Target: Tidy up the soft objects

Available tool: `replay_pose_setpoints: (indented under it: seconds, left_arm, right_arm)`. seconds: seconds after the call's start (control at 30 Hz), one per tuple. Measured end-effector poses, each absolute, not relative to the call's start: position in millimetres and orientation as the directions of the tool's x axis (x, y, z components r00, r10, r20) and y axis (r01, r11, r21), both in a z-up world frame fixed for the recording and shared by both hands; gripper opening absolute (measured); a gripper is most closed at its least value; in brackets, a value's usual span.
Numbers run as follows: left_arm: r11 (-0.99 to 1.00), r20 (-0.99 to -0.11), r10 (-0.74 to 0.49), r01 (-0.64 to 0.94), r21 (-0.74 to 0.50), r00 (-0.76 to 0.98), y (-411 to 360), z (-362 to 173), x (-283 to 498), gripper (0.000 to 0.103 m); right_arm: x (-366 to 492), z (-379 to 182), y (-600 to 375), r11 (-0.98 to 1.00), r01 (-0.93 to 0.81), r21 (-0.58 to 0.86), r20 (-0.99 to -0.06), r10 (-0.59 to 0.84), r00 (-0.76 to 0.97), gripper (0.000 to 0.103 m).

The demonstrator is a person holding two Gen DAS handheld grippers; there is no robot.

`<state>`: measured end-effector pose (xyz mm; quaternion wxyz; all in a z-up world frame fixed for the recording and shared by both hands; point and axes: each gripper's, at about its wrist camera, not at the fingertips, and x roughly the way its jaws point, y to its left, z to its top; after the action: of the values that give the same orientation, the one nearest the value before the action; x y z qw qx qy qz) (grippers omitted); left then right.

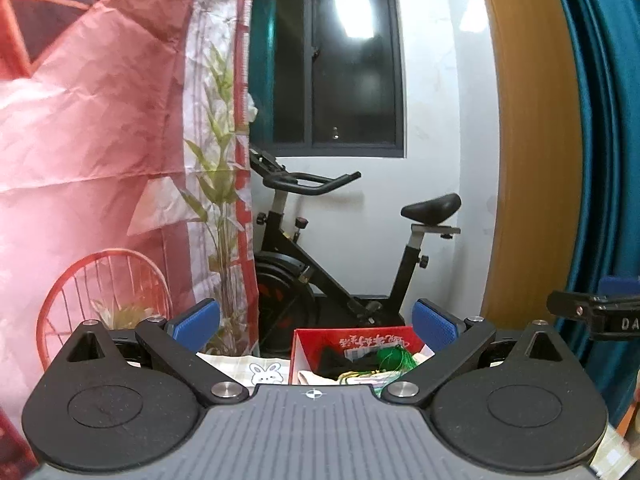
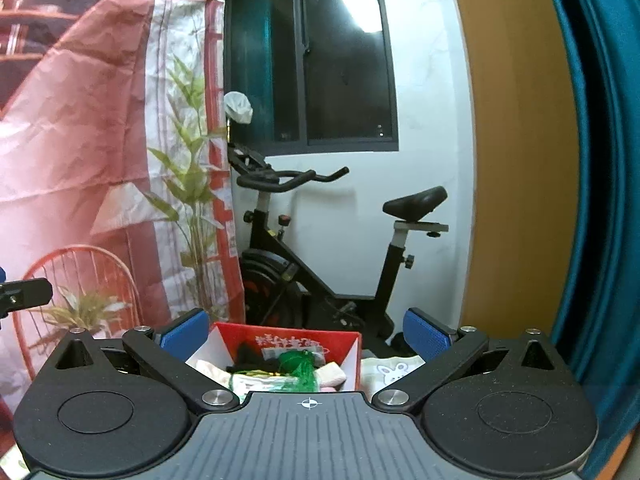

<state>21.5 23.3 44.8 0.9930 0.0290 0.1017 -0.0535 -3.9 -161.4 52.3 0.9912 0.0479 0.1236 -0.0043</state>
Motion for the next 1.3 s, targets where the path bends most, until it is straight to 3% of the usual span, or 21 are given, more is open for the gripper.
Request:
replay_pose_setpoints:
  seconds: [1.3]
  left_arm:
    - [0.996, -0.243, -0.089, 0.091, -0.002, 0.966, 32.4, 37.6, 18.5, 0.103]
  right_arm:
    - [-6.1, 48.1, -162.2, 0.995, 0.052, 0.081, -0.273, -0.028, 0.962, 0.103]
